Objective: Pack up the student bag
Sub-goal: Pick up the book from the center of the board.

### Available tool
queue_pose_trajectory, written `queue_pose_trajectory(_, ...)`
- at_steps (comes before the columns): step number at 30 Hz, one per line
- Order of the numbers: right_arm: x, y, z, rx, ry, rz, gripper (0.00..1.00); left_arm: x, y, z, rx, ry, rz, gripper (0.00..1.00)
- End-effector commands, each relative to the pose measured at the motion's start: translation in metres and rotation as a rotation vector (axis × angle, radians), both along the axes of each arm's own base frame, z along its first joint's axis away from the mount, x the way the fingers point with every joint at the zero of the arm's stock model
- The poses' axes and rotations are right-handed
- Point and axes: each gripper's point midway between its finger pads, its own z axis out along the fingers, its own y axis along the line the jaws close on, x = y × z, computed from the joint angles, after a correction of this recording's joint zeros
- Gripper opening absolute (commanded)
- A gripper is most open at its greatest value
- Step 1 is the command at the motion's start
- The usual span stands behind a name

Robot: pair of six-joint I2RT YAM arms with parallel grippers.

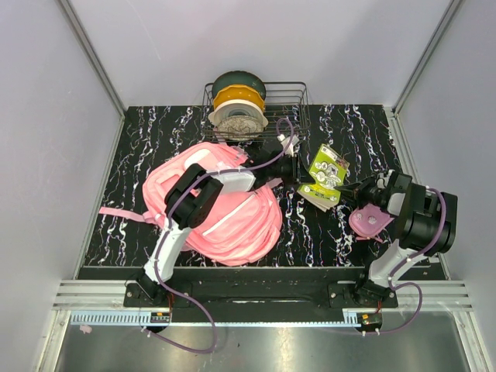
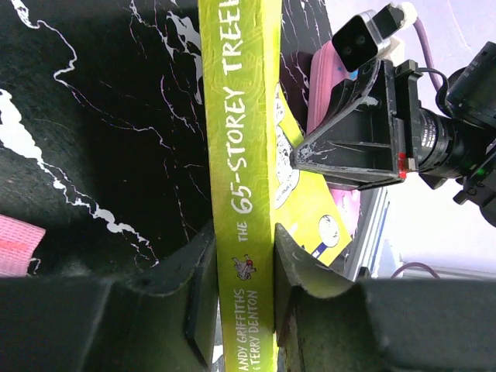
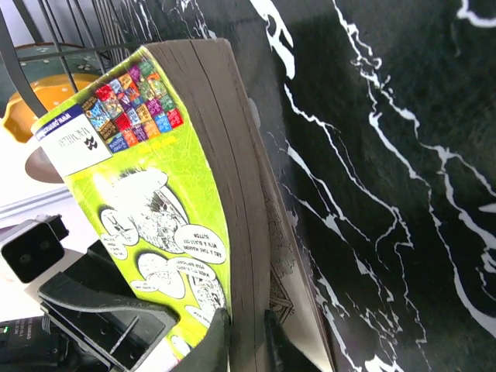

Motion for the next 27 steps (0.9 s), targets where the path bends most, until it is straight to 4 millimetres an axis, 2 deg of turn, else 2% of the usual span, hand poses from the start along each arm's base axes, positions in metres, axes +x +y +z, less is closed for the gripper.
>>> queue_pose_trajectory(1,0.003,0.009,0.033,0.030,-0.102,0.062,0.29,-0.011,-0.014,0.056,-0.122,-0.108,-0.070,0.00)
queue_pose_trajectory(2,0.002,0.008,0.040,0.012,-0.113,0.066,0.35,-0.013,-0.012,0.073,-0.134,-0.142,-0.071,0.00)
queue_pose_trajectory(3,0.001,0.008,0.042,0.000,-0.114,0.067,0.49,-0.013,-0.009,0.080,-0.135,-0.159,-0.060,0.00)
queue_pose_trajectory(4,0.000,0.006,0.045,-0.018,-0.117,0.063,0.55,-0.016,-0.002,0.096,-0.141,-0.182,-0.049,0.00)
queue_pose_trajectory(6,-0.002,0.006,0.061,-0.058,-0.150,0.069,0.69,-0.015,0.009,0.105,-0.128,-0.218,-0.017,0.00)
queue_pose_trajectory(7,-0.004,0.006,0.066,-0.066,-0.161,0.073,0.70,-0.017,0.016,0.127,-0.144,-0.249,-0.003,0.00)
queue_pose_trajectory(9,-0.009,0.010,0.089,-0.071,-0.217,0.086,0.73,-0.014,0.026,0.144,-0.153,-0.281,0.032,0.00)
queue_pose_trajectory(10,-0.012,0.011,0.094,-0.077,-0.230,0.084,0.78,-0.018,0.034,0.161,-0.171,-0.305,0.047,0.00)
queue_pose_trajectory(12,-0.024,0.015,0.110,-0.092,-0.250,0.077,0.79,-0.020,0.043,0.174,-0.183,-0.325,0.077,0.00)
queue_pose_trajectory(13,-0.029,0.017,0.115,-0.091,-0.253,0.075,0.80,-0.023,0.049,0.196,-0.208,-0.359,0.093,0.00)
queue_pose_trajectory(15,-0.042,0.020,0.128,-0.097,-0.266,0.056,0.82,-0.024,0.059,0.205,-0.209,-0.378,0.145,0.00)
queue_pose_trajectory(16,-0.046,0.022,0.133,-0.094,-0.274,0.052,0.82,-0.030,0.064,0.227,-0.242,-0.409,0.162,0.00)
queue_pose_trajectory(17,-0.053,0.026,0.144,-0.075,-0.285,0.035,0.82,-0.025,0.073,0.232,-0.242,-0.421,0.208,0.00)
queue_pose_trajectory(18,-0.056,0.029,0.151,-0.056,-0.301,0.024,0.82,-0.021,0.082,0.229,-0.230,-0.425,0.278,0.00)
queue_pose_trajectory(19,-0.059,0.033,0.160,-0.032,-0.323,0.014,0.82,-0.022,0.090,0.250,-0.272,-0.464,0.319,0.00)
queue_pose_trajectory(20,-0.064,0.040,0.178,0.005,-0.375,-0.010,0.83,-0.020,0.095,0.254,-0.286,-0.473,0.354,0.00)
queue_pose_trajectory(21,-0.067,0.043,0.186,0.017,-0.396,-0.027,0.82,-0.017,0.099,0.257,-0.292,-0.482,0.406,0.00)
queue_pose_trajectory(22,-0.066,0.042,0.192,0.012,-0.413,-0.071,0.84,-0.015,0.102,0.266,-0.312,-0.499,0.428,0.00)
queue_pose_trajectory(23,-0.074,0.051,0.207,0.030,-0.450,-0.070,0.85,-0.015,0.102,0.269,-0.323,-0.502,0.439,0.00)
queue_pose_trajectory(27,-0.082,0.070,0.227,0.084,-0.489,-0.080,0.85,-0.017,0.097,0.287,-0.382,-0.514,0.484,0.00)
